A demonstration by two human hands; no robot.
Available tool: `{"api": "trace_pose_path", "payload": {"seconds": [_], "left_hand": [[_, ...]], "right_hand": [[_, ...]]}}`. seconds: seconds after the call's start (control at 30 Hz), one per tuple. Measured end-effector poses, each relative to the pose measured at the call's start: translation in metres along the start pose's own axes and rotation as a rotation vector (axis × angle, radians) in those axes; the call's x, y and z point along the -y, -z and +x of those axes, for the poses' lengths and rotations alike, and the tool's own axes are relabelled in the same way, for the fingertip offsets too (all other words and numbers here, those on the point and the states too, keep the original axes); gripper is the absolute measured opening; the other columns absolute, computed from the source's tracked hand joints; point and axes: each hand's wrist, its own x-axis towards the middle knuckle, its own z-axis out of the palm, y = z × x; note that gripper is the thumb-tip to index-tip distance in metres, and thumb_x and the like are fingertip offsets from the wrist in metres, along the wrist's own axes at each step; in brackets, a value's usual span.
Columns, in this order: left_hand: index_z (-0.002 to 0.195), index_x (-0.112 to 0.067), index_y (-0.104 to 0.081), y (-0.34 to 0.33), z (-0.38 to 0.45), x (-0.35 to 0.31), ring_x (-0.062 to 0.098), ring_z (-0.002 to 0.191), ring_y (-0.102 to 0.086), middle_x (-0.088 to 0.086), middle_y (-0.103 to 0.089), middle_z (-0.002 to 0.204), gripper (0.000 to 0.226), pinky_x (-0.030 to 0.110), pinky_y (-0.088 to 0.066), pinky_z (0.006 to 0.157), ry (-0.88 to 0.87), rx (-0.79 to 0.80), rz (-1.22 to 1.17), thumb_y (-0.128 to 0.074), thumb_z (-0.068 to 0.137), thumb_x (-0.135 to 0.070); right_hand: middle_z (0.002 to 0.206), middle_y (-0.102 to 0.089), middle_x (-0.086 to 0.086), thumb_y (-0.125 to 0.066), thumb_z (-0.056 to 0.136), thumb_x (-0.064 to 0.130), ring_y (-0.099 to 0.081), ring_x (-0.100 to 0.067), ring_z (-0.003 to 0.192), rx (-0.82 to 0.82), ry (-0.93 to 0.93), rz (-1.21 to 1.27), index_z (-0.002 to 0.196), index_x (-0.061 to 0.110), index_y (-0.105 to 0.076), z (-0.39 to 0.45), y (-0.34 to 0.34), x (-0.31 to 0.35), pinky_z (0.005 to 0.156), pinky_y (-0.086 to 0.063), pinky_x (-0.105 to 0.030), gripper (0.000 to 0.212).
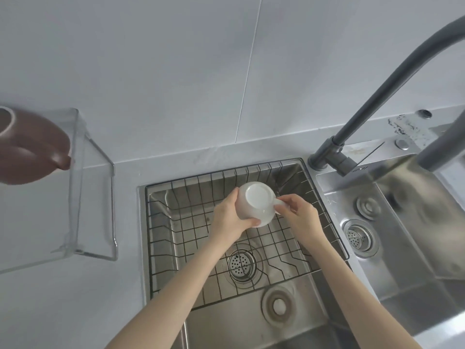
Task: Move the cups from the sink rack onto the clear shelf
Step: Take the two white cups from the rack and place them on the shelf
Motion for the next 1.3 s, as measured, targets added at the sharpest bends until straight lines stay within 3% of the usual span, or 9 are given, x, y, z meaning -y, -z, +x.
{"api": "trace_pose_path", "payload": {"seconds": [0.17,0.3,0.43,0.53,0.73,0.93,1.1,1.2,1.3], "left_hand": [[0.134,-0.017,-0.042,0.063,-0.033,-0.029,0.021,0.11,-0.059,0.002,-0.064,0.121,0.094,0.024,-0.044,0.09,-0.105,-0.183,-0.016,-0.085,0.052,-0.03],[0.137,-0.019,-0.038,0.13,-0.075,-0.047,0.011,0.1,-0.059,0.001,-0.064,0.114,0.098,0.016,-0.043,0.084,-0.166,-0.327,-0.051,-0.084,0.052,-0.033],[0.138,-0.017,-0.036,0.2,-0.122,-0.054,0.003,0.102,-0.051,-0.002,-0.059,0.126,0.098,0.017,-0.04,0.089,-0.211,-0.451,-0.072,-0.085,0.053,-0.027],[0.135,-0.023,-0.041,0.248,-0.151,-0.044,0.005,0.096,-0.054,-0.015,-0.057,0.103,0.093,0.019,-0.041,0.085,-0.209,-0.504,-0.04,-0.085,0.054,-0.027],[0.126,-0.022,-0.049,0.31,-0.174,-0.002,0.015,0.097,-0.06,-0.006,-0.065,0.101,0.085,0.03,-0.048,0.091,-0.116,-0.446,-0.01,-0.078,0.047,-0.038],[0.13,-0.009,-0.045,0.337,-0.171,0.034,0.011,0.094,-0.052,-0.019,-0.052,0.092,0.08,0.017,-0.042,0.076,-0.063,-0.298,-0.057,-0.082,0.06,-0.018],[0.093,-0.036,-0.056,0.333,-0.16,0.053,0.018,0.09,-0.058,-0.008,-0.059,0.091,0.052,0.026,-0.048,0.082,-0.053,-0.295,-0.058,-0.079,0.046,-0.039],[0.122,-0.018,-0.053,0.332,-0.157,0.06,0.017,0.099,-0.058,-0.009,-0.062,0.101,0.074,0.024,-0.046,0.084,-0.059,-0.283,-0.061,-0.083,0.055,-0.028],[0.137,-0.015,-0.038,0.332,-0.158,0.063,0.011,0.11,-0.052,-0.006,-0.055,0.127,0.089,0.02,-0.038,0.091,-0.07,-0.267,-0.052,-0.081,0.06,-0.028]], "right_hand": [[0.089,-0.071,0.003,-0.063,0.082,0.024,-0.066,-0.018,0.09,0.028,0.217,0.063,0.084,0.035,-0.062,-0.023,0.002,0.072,0.084,-0.052,-0.032,0.012],[0.089,-0.072,0.001,-0.062,0.083,0.022,-0.066,-0.019,0.089,0.083,0.422,0.033,0.089,0.029,-0.063,-0.051,-0.009,0.141,0.086,-0.051,-0.032,0.009],[0.091,-0.072,0.0,-0.061,0.084,0.019,-0.064,-0.021,0.09,0.145,0.556,0.079,0.086,0.027,-0.064,-0.088,-0.038,0.202,0.085,-0.053,-0.036,0.009],[0.091,-0.073,-0.001,-0.062,0.083,0.018,-0.065,-0.023,0.091,0.175,0.609,0.102,0.087,0.021,-0.066,-0.112,-0.07,0.234,0.086,-0.053,-0.042,0.007],[0.087,-0.073,-0.004,-0.063,0.081,0.022,-0.065,-0.025,0.088,0.217,0.603,0.042,0.086,0.021,-0.067,-0.135,-0.144,0.258,0.083,-0.053,-0.041,0.006],[0.079,-0.072,-0.01,-0.064,0.081,0.024,-0.064,-0.028,0.08,0.194,0.516,0.009,0.083,0.015,-0.068,-0.142,-0.19,0.248,0.077,-0.05,-0.041,0.01],[0.081,-0.073,-0.008,-0.063,0.081,0.026,-0.065,-0.026,0.082,0.169,0.491,-0.024,0.085,0.016,-0.068,-0.138,-0.2,0.245,0.08,-0.052,-0.043,0.012],[0.084,-0.072,-0.009,-0.062,0.082,0.026,-0.064,-0.027,0.084,0.165,0.513,-0.045,0.087,0.017,-0.068,-0.14,-0.2,0.243,0.082,-0.052,-0.044,0.012],[0.089,-0.072,-0.006,-0.062,0.083,0.024,-0.064,-0.026,0.083,0.149,0.528,-0.061,0.096,0.016,-0.069,-0.145,-0.201,0.243,0.08,-0.052,-0.037,0.016]]}}
